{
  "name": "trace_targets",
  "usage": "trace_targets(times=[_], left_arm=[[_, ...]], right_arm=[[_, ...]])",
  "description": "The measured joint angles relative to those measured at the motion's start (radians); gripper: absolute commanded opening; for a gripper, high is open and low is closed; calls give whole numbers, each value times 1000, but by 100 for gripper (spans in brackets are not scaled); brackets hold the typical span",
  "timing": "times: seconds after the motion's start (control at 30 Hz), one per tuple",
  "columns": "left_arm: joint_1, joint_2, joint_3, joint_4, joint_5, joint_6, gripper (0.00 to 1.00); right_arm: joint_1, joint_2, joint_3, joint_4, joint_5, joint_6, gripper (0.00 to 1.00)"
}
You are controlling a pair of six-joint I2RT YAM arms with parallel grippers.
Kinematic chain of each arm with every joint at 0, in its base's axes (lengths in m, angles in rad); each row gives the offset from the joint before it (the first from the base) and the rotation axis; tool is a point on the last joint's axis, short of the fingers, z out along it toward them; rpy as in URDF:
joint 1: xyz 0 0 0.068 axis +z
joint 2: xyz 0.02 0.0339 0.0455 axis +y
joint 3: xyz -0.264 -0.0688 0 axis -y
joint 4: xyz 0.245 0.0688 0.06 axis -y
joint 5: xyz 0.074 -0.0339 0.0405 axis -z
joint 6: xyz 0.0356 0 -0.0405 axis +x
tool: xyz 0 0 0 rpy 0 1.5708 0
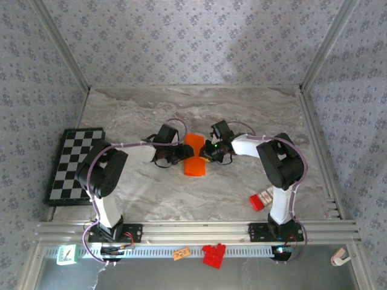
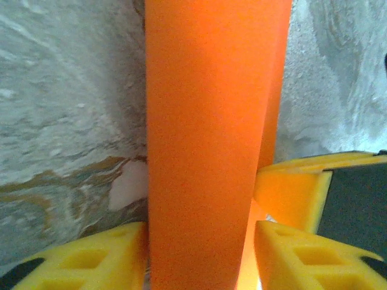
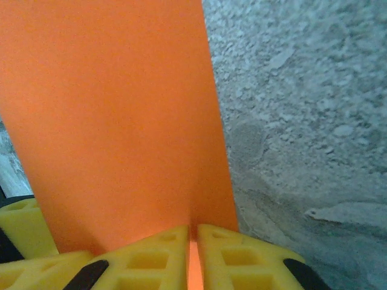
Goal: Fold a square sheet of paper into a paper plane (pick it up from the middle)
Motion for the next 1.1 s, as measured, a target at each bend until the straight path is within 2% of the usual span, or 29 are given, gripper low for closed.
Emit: trace_targets(times=[0.13, 0.37, 0.7, 0.97, 1.1], left_arm=[[2, -37, 5, -86, -34, 31, 65], [-3, -43, 64, -196, -68, 84, 70], [-34, 19, 146, -254, -90, 111, 67], [-32, 51, 177, -303, -106, 114, 65], [-32, 58, 190, -325, -119, 126, 58]], right_arm=[[1, 4, 11, -14, -1, -3, 16], [2, 3, 2, 20, -21, -3, 17], [2, -40, -66, 92, -55, 1, 18], [-12, -100, -125, 146, -62, 13, 24], [-31, -160, -163, 163, -45, 14, 28]])
